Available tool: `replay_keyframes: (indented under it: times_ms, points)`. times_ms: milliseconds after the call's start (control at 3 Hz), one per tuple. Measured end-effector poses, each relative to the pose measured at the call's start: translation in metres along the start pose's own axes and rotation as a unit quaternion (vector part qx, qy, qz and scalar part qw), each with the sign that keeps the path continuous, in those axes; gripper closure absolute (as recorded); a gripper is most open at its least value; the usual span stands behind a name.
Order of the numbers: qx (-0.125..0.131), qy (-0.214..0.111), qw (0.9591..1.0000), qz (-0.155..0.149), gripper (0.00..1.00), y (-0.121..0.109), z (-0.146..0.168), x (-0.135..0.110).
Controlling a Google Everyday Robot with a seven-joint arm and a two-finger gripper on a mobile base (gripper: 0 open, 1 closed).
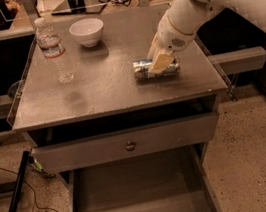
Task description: Pick redbull can from middle drawer and place on counter
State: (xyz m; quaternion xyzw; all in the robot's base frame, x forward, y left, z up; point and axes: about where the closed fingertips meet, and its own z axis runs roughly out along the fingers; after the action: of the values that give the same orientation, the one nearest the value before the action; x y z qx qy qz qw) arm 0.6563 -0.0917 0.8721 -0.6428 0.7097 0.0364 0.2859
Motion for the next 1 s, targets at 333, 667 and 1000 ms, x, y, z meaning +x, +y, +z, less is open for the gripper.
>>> replay_keyframes:
  times_ms: [333, 667, 1000]
  points:
    - [-0.025, -0.011, 0.9996, 0.005, 1.0, 0.0094, 0.0143, 0.0026]
    - [-0.026, -0.011, 0.9996, 0.005, 0.96, 0.0096, 0.0147, 0.0025]
    - [-0.026, -0.011, 0.9996, 0.005, 0.79, 0.0096, 0.0148, 0.0025]
